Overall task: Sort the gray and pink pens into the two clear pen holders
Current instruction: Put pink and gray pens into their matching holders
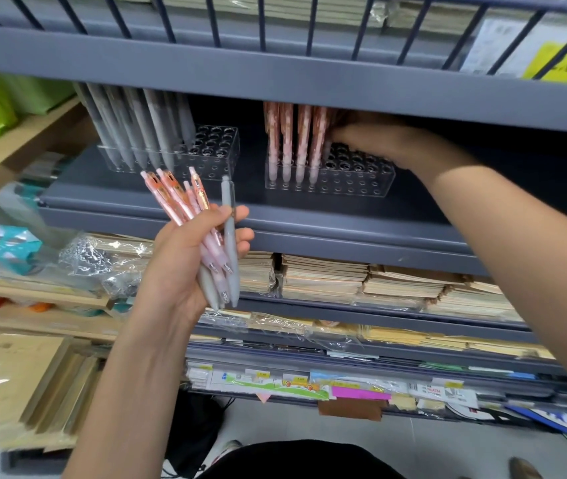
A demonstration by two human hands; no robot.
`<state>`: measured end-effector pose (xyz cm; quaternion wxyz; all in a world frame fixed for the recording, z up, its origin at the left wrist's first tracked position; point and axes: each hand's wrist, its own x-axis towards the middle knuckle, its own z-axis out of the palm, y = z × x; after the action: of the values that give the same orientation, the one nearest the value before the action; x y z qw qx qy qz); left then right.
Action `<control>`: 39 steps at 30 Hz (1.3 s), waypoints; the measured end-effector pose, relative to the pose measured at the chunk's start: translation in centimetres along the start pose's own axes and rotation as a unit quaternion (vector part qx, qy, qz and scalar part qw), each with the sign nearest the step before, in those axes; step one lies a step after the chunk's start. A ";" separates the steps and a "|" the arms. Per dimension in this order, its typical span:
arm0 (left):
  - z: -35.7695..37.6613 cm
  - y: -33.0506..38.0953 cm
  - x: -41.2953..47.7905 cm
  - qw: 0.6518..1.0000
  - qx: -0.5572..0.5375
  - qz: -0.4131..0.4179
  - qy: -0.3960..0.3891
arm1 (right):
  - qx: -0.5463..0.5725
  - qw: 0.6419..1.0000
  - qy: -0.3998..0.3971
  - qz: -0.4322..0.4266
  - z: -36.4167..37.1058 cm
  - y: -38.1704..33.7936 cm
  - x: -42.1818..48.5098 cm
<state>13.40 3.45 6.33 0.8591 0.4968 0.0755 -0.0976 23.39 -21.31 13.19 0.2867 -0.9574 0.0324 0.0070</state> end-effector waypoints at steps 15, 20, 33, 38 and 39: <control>0.0 -0.5 -0.5 0.999 0.000 -0.020 -0.040 | 0.038 0.987 0.145 0.054 0.4 1.0 -3.2; 0.6 -0.9 -0.8 0.998 0.016 -0.021 -0.061 | 0.206 0.967 0.139 -0.060 2.9 -1.2 -8.7; -0.5 -0.8 -1.5 0.992 0.029 -0.030 -0.117 | 0.478 0.876 -0.003 -0.061 5.9 -2.4 -8.9; -2.8 0.1 -1.2 0.992 0.045 -0.025 -0.116 | 0.501 0.861 0.063 -0.063 7.3 -4.2 -8.9; -3.2 0.2 -1.1 0.993 0.037 -0.022 -0.111 | 0.497 0.863 0.053 -0.067 7.9 -4.8 -8.9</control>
<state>12.31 6.45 5.19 0.8408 0.5125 -0.0132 -0.1738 14.86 -12.42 9.47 0.7225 -0.6865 -0.0171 -0.0799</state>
